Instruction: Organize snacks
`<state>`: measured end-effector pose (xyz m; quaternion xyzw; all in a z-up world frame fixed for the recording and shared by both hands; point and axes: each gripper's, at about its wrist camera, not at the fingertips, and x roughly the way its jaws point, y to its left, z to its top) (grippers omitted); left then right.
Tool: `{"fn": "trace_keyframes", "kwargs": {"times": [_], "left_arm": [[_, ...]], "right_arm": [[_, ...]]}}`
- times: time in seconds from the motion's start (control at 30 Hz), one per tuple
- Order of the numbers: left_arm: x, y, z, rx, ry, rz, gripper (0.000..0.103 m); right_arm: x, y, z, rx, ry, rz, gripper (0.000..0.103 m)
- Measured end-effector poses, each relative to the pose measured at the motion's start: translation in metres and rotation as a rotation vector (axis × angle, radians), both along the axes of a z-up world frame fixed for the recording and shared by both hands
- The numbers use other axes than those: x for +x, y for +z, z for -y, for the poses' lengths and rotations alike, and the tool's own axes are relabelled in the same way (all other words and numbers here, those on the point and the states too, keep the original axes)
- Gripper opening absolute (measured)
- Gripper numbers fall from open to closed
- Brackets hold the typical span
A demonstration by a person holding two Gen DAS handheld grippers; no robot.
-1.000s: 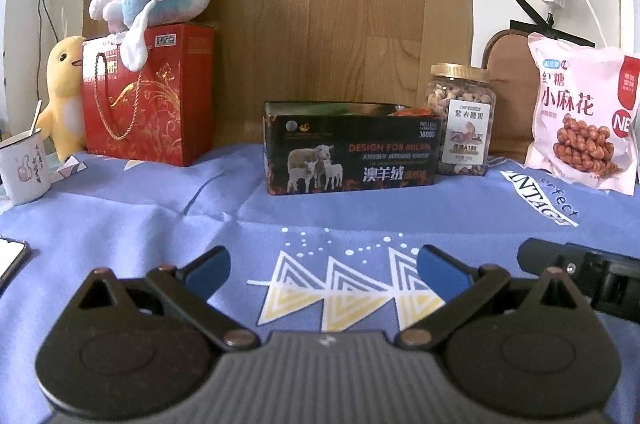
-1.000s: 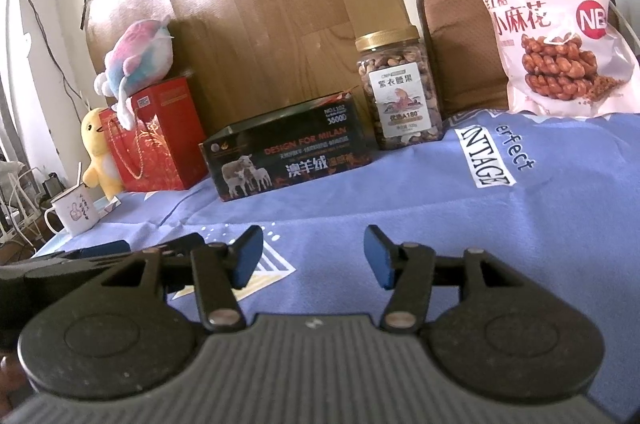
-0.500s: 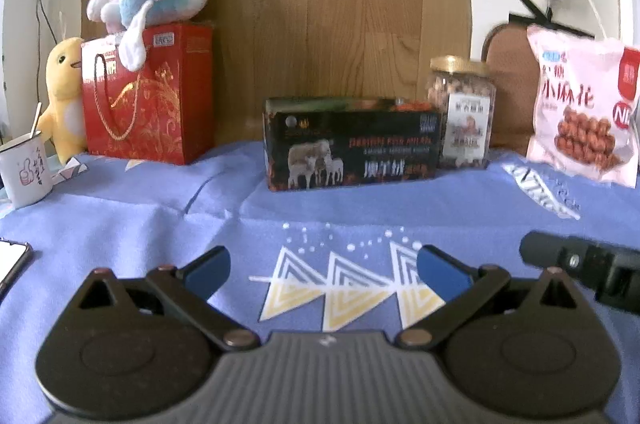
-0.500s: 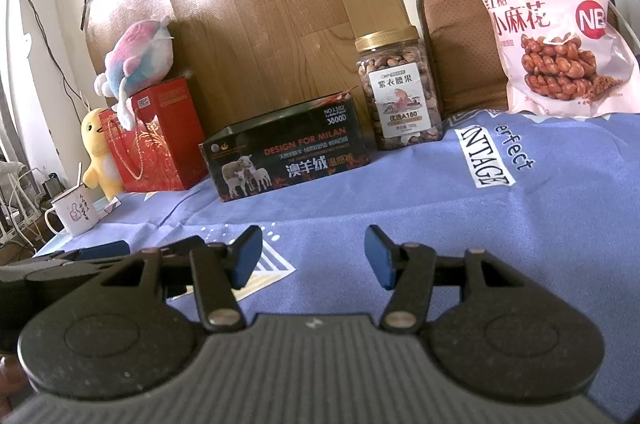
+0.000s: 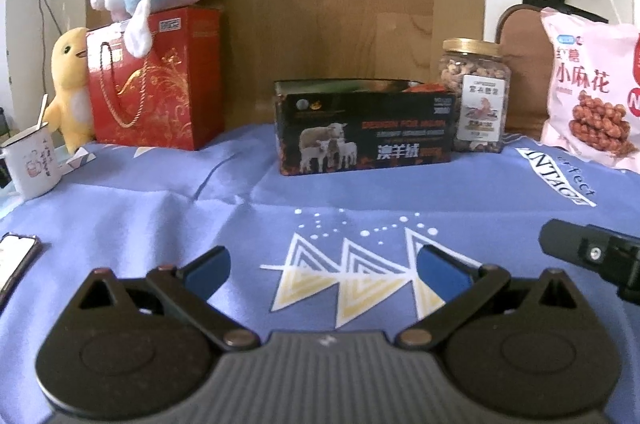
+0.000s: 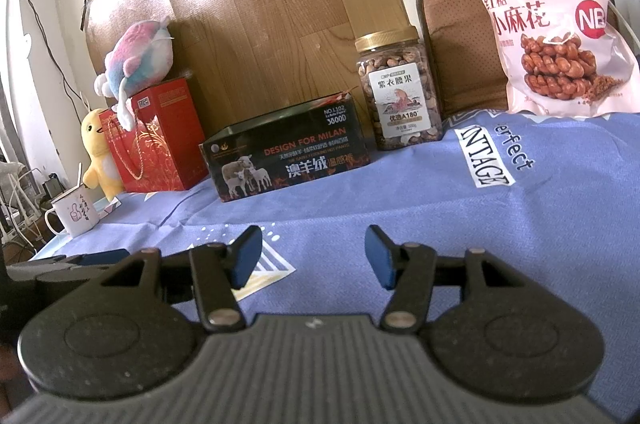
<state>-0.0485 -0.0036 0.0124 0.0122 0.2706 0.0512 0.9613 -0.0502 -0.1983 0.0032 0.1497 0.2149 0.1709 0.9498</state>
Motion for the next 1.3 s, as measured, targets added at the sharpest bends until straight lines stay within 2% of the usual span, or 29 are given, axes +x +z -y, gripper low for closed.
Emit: {"fn": "trace_keyframes", "kwargs": {"times": [0.4, 0.7, 1.03, 1.3], "left_arm": [[-0.004, 0.012, -0.003, 0.054, 0.058, -0.010, 0.103], [-0.010, 0.024, 0.001, 0.054, 0.005, -0.008, 0.103], [-0.010, 0.024, 0.006, 0.044, -0.014, -0.036, 0.103], [-0.012, 0.024, 0.009, 0.048, -0.049, -0.025, 0.103]], "right_arm": [[0.000, 0.000, 0.000, 0.003, -0.001, 0.000, 0.062], [0.000, 0.000, 0.001, 0.003, -0.001, 0.000, 0.062], [0.000, 0.000, 0.000, 0.003, -0.001, 0.000, 0.064], [0.000, 0.000, 0.001, 0.004, -0.001, 0.000, 0.065]]}}
